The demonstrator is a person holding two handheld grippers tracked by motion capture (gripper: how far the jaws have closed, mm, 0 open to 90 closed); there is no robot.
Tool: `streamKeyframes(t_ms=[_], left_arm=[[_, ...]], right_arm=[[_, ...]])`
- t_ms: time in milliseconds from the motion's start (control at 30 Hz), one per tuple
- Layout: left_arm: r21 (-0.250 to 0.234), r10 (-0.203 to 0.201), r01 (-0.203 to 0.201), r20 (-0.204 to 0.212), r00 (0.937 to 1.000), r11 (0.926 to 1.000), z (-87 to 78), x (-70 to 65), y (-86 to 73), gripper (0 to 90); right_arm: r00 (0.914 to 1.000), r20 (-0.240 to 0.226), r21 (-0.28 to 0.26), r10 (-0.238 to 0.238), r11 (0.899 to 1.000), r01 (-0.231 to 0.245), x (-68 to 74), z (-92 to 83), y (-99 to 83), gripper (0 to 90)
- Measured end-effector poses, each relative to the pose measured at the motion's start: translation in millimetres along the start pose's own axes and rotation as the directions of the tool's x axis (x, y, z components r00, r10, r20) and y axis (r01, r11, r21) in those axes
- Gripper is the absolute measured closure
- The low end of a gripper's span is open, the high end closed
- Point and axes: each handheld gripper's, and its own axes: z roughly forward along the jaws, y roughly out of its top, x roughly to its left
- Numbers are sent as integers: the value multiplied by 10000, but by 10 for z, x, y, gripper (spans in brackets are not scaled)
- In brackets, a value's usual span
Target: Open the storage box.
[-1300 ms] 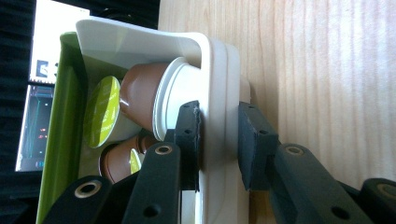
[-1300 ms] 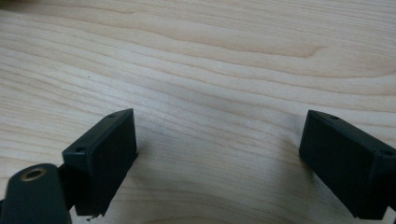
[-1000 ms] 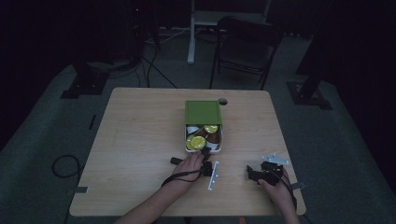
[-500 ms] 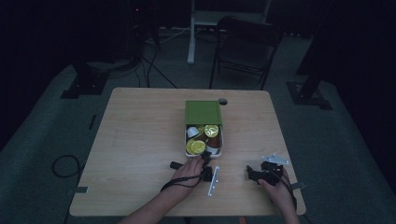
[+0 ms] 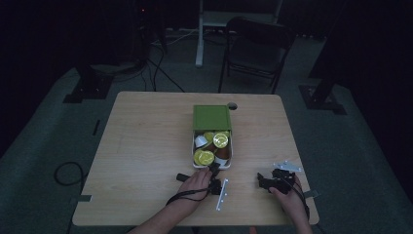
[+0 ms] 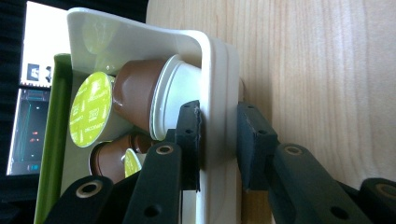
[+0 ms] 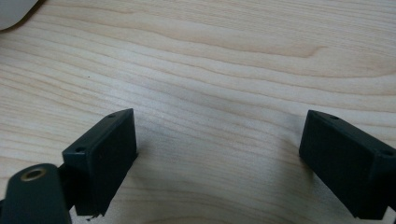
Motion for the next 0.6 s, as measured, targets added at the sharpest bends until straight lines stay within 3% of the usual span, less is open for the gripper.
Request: streamKeyframes(t_ms=[600], left_arm=[[-72, 54, -53, 116, 9999, 10000, -120, -56, 67, 735]], right_arm=[[10000, 0, 4, 6, 10000, -6, 0, 0, 0, 108]])
